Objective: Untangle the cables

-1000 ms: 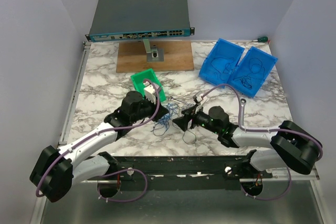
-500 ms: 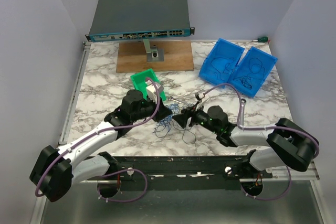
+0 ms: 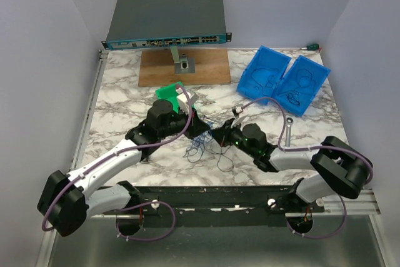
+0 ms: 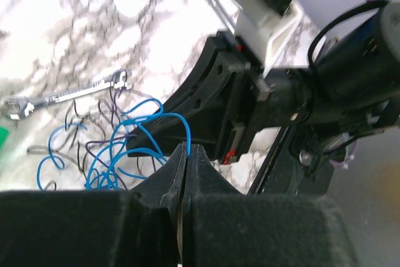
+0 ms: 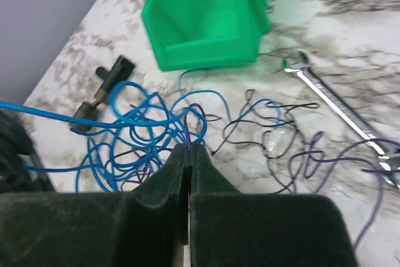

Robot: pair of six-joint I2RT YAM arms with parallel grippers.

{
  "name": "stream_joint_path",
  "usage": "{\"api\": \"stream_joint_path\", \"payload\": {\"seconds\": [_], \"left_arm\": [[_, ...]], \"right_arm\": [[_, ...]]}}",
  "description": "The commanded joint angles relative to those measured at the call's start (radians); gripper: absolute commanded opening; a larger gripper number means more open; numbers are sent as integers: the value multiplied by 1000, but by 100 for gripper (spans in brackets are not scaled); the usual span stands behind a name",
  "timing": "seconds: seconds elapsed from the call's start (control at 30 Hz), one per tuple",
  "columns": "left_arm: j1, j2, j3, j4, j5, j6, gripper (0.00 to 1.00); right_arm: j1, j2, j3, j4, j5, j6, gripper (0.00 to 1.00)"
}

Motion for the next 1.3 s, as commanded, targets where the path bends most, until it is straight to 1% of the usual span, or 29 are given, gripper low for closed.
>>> {"api": "stream_joint_path", "payload": {"seconds": [0.0, 0.13, 0.27, 0.37, 0.47, 0.57, 0.63, 0.7, 0.8, 0.93, 0.97, 1.03, 1.07, 1.2, 1.27], "left_arm": [[-5, -11, 149, -90, -76, 13, 0], [7, -40, 252, -203, -176, 20, 0], [36, -92, 310, -300, -309, 12, 0], [82, -161, 290, -333, -385, -19, 0], [155, -238, 244, -353, -415, -52, 0], [222, -300, 206, -383, -430, -63, 0], [247, -334, 197, -419, -505, -74, 0], [261, -371, 190, -460, -621, -109, 0], [283, -454, 160, -489, -763, -169, 0], [312, -524, 145, -498, -832, -195, 0], [315, -531, 153, -517, -859, -204, 0], [319, -568, 153, -573, -971, -269, 0], [323, -605, 140, -569, -1011, -279, 0], [332, -743, 93, -579, -1155, -336, 0], [332, -790, 78, -586, -1204, -357, 0]], "right_arm": [[4, -61, 4, -111, 276, 20, 1], [4, -94, 23, -323, 629, 114, 1], [1, -127, 47, -547, 915, 241, 1], [-27, -180, 44, -684, 1036, 359, 1], [-65, -256, 34, -826, 1140, 473, 1], [-77, -370, 9, -960, 1251, 579, 1], [-78, -441, -16, -1009, 1312, 628, 1], [-80, -502, -34, -1064, 1362, 685, 1], [-83, -564, -35, -1206, 1420, 832, 1], [-85, -576, -30, -1245, 1427, 875, 1], [-85, -568, -21, -1277, 1438, 912, 1], [-85, -549, 8, -1417, 1455, 1058, 1], [-85, -534, 21, -1510, 1457, 1174, 1], [-85, -445, 70, -1835, 1458, 1591, 1], [-85, -382, 97, -1954, 1460, 1738, 1]]}}
